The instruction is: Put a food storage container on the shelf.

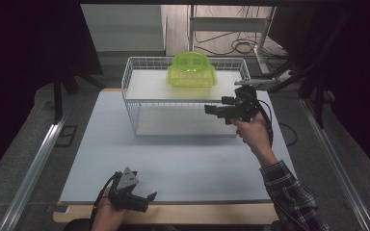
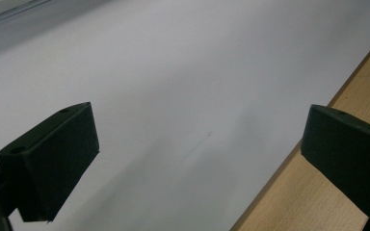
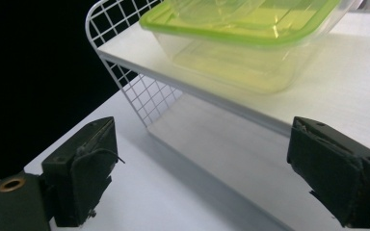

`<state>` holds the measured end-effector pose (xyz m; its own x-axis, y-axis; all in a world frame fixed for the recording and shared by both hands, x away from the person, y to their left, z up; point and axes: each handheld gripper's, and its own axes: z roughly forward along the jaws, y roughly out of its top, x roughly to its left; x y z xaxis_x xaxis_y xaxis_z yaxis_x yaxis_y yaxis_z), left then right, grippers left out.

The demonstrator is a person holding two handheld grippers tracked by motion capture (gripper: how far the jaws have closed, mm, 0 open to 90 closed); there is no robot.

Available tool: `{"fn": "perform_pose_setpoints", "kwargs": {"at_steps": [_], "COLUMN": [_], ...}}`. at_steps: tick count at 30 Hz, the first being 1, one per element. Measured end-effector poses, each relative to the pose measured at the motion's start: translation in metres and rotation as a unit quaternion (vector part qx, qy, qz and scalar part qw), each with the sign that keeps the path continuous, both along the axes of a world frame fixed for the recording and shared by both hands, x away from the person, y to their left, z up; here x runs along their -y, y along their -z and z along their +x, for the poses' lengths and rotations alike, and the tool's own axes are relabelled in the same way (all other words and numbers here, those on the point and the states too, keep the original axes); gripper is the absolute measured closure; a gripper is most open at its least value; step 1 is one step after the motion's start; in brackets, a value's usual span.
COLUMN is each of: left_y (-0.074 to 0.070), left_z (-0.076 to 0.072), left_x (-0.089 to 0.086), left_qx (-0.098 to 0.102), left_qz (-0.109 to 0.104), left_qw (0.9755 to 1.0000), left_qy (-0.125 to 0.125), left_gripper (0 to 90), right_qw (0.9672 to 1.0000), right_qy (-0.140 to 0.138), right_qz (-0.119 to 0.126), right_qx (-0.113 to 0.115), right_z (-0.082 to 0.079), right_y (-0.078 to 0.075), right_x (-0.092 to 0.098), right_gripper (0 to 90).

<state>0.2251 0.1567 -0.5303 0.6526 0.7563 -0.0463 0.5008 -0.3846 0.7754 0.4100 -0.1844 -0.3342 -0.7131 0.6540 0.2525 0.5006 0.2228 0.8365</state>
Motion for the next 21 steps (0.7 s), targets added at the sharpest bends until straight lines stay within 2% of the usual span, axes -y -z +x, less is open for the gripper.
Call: {"fn": "perform_pose_setpoints", "kwargs": {"at_steps": [10,21], "left_y": [0.0,0.0], "left_z": [0.0,0.0], "left_x": [0.0,0.001], "left_qx": [-0.002,-0.003], "left_qz": [0.002,0.002], "left_qw": [1.0,1.0], "left_qy": [0.001,0.001], "left_gripper": [0.0,0.0], "right_qw": [0.9995,0.9988], "right_qy": [-0.016,-0.021], "right_qz": [-0.029,-0.044], "right_qx": [0.002,0.007], "right_z": [-0.008,-0.019], "right_y": [0.023,0.048], "right_x": [-0.003,-0.003], "right_gripper": [7.7,4.5]}}
